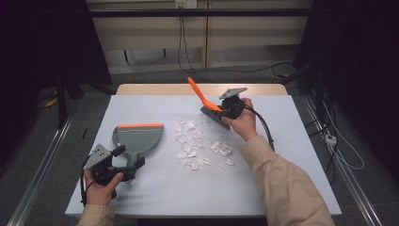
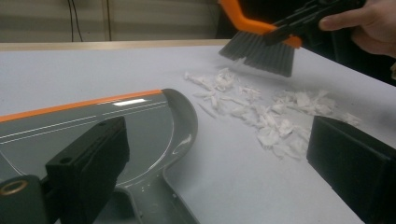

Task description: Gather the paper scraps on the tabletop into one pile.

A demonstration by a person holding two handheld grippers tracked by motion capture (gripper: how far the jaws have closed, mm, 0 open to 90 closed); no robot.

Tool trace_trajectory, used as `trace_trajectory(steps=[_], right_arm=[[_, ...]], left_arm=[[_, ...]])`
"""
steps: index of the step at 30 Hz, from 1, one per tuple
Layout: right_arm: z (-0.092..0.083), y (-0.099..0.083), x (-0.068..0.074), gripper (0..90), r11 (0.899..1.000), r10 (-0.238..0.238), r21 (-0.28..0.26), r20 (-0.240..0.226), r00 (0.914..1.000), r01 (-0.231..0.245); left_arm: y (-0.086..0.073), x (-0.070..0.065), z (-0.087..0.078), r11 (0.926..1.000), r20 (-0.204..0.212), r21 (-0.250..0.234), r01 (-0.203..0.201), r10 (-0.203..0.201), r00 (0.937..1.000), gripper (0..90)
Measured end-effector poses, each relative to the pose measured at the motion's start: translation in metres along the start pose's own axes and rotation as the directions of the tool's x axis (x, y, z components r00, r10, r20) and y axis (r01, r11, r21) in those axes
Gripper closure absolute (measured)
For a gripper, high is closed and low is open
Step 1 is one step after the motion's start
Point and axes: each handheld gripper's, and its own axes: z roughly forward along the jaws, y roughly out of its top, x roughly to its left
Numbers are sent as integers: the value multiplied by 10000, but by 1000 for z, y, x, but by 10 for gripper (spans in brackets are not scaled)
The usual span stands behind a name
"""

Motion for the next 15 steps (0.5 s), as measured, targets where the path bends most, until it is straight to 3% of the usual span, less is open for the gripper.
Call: trace_trajectory(steps=[2,4,6,9,12,15], right_arm=[[11,4,4,713,9994,-321,134,51,9995,320],[22,8,8,712,9948,-952,350,-32,9954,953],[27,11,13,712,9940,-1054,265,-272,9941,1061],[25,12,22,712,9819,-1769,585,-577,9825,1802],[16,9,28,712,9741,-2117,526,-1280,9689,2198],[4,4,35,712,9723,-2125,488,-2235,9513,2287]], left_arm=[[0,0,0,10000,-13,16,-4,4,10000,54],[-1,0,1,10000,-32,31,24,-24,10000,54],[-1,1,1,10000,-52,13,71,-71,10000,54],[-1,1,1,10000,-78,21,34,-34,10000,54],[-1,2,2,10000,-17,74,0,0,10000,54],[-1,2,1,10000,-38,46,34,-34,10000,54]])
